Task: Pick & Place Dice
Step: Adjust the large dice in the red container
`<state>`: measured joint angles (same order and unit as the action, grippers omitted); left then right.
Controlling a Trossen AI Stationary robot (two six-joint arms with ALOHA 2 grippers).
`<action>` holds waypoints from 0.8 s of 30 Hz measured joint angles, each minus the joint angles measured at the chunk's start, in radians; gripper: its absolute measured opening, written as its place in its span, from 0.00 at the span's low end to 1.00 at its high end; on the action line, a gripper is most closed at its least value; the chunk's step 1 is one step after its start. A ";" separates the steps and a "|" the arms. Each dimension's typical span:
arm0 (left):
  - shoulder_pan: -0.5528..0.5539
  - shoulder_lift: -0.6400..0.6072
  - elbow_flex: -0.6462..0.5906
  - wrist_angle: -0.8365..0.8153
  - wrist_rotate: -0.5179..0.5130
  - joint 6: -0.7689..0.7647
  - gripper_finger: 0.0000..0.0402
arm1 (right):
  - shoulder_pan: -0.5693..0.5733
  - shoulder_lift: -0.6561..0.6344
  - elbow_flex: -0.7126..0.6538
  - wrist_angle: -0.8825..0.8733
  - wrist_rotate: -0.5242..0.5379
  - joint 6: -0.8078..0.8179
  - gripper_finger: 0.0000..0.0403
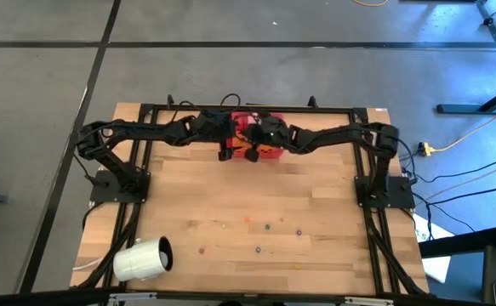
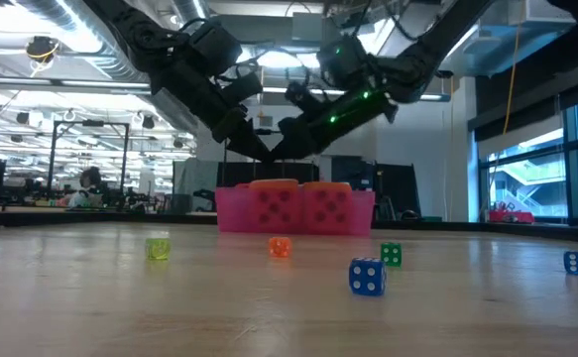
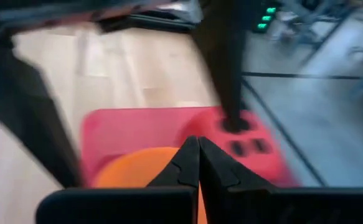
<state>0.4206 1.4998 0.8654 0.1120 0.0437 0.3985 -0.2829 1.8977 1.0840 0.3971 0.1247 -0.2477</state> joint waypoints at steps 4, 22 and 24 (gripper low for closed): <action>0.001 -0.001 0.000 0.003 -0.008 -0.043 1.00 | -0.002 -0.101 0.000 -0.159 0.091 -0.030 0.00; -0.001 -0.085 0.000 -0.212 -0.297 -0.185 1.00 | -0.072 -0.219 0.000 -0.817 0.108 0.188 0.00; -0.001 -0.101 0.000 -0.250 -0.348 -0.230 1.00 | -0.074 -0.203 0.001 -0.816 0.087 0.187 0.00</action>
<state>0.4194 1.3983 0.8650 -0.1381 -0.3047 0.1688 -0.3573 1.6944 1.0851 -0.4187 0.2117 -0.0603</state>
